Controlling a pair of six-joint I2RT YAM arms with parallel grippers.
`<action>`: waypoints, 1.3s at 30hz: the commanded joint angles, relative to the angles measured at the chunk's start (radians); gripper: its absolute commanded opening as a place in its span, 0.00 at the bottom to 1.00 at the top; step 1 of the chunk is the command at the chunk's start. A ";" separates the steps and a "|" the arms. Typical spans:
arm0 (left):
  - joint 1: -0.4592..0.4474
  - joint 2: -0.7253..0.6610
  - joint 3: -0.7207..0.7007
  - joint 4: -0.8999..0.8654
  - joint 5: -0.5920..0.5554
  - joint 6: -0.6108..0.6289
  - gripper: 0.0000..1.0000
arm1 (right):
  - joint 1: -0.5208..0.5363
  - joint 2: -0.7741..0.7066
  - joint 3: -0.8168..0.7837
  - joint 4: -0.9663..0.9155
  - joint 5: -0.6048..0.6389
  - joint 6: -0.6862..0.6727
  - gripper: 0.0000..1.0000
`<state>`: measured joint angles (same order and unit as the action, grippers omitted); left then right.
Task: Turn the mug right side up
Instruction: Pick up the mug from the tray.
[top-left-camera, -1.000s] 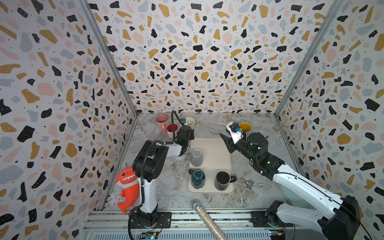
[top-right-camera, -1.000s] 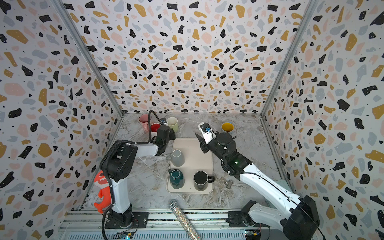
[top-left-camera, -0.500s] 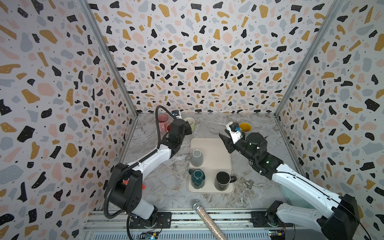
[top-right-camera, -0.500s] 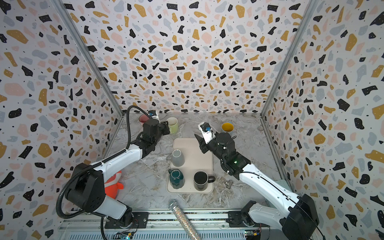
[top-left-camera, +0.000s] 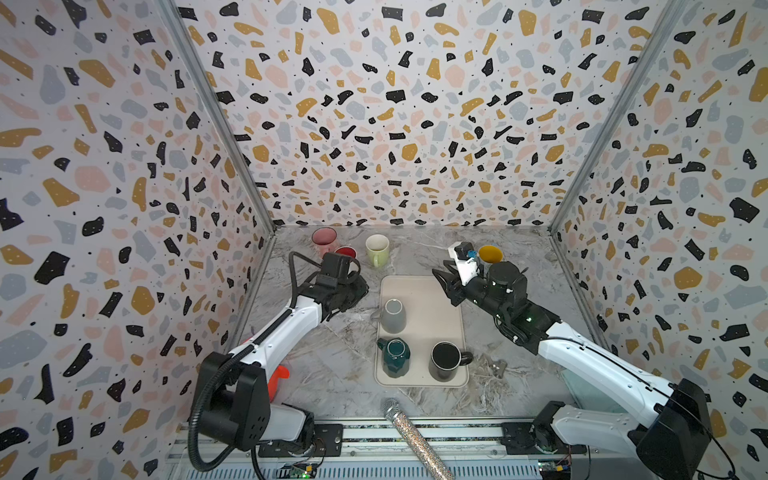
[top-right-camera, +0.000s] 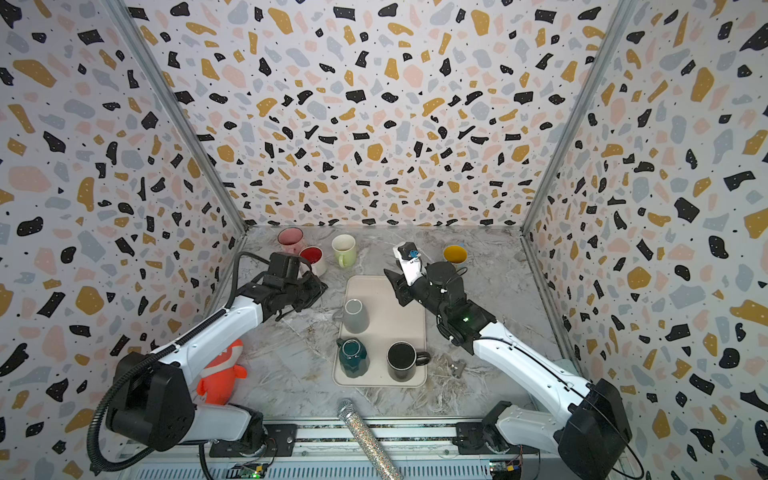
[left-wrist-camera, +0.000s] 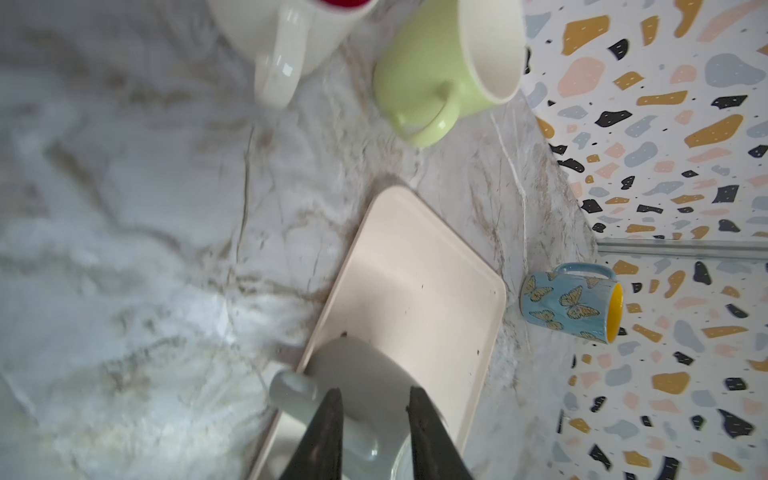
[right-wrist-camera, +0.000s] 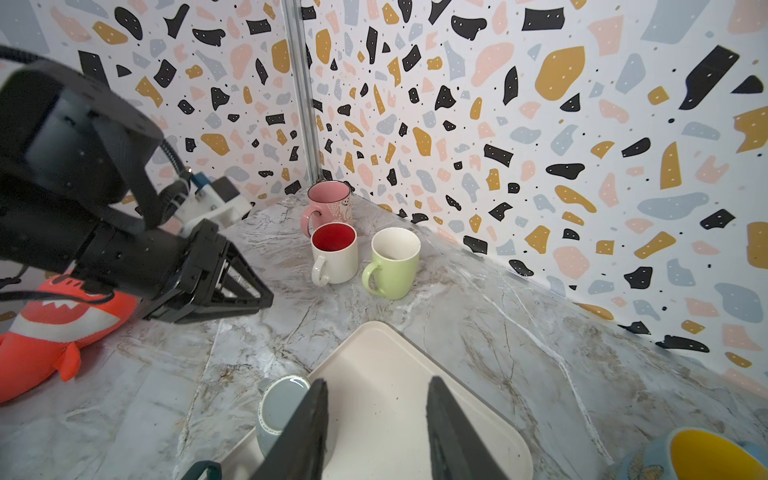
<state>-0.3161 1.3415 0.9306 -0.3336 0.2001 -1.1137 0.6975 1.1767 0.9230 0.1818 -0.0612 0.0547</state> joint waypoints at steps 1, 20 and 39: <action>-0.002 -0.107 -0.040 0.082 0.046 -0.279 0.30 | -0.004 -0.037 0.036 -0.022 -0.012 0.029 0.40; -0.003 -0.098 -0.162 0.202 0.127 -0.603 0.37 | -0.009 -0.043 0.030 -0.022 -0.001 0.045 0.40; -0.021 0.125 -0.138 0.179 0.231 -0.583 0.38 | -0.040 -0.004 0.042 -0.027 -0.016 0.058 0.40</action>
<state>-0.3290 1.4448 0.7750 -0.1696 0.3882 -1.7126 0.6643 1.1736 0.9230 0.1638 -0.0681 0.1013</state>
